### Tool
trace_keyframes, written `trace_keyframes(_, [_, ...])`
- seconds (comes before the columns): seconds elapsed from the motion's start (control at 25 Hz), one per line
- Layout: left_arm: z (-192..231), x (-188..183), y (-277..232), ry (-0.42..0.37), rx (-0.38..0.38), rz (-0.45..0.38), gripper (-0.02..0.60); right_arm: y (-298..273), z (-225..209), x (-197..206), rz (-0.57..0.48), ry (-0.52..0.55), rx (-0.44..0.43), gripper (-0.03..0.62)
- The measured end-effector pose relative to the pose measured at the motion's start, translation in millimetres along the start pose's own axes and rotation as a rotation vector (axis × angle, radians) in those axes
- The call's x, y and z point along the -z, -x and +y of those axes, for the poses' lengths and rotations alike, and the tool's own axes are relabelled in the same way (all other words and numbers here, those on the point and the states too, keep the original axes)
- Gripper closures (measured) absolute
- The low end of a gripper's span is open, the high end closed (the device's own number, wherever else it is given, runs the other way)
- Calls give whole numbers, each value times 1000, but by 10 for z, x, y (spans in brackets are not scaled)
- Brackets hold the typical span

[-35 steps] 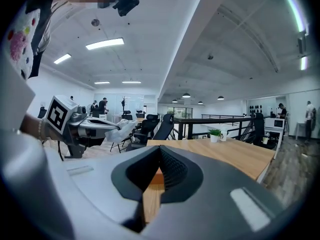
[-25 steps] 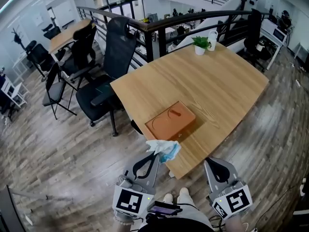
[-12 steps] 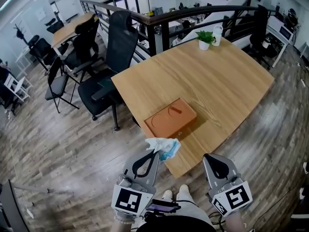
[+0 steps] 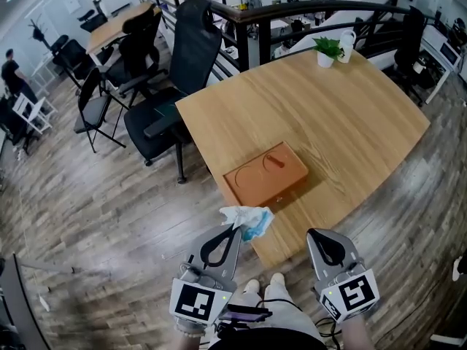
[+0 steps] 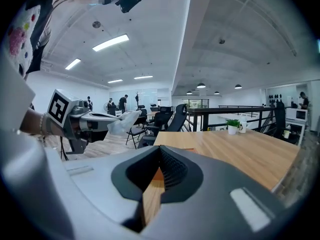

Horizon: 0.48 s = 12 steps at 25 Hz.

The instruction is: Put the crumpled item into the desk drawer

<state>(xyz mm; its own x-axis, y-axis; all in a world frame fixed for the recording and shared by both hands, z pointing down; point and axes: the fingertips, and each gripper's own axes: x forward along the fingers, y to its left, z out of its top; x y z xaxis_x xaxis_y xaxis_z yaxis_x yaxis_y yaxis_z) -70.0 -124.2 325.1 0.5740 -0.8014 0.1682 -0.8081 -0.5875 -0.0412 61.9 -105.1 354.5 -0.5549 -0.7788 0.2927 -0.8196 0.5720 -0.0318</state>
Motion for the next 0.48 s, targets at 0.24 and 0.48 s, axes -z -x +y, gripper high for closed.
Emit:
trace_keyframes(0.24, [101, 112, -68, 29, -31, 15, 575, -298, -35, 150, 31, 6, -57, 588])
trace_keyframes(0.48, [203, 307, -136, 13, -73, 55, 575, -557, -129, 395, 69, -12, -94, 588])
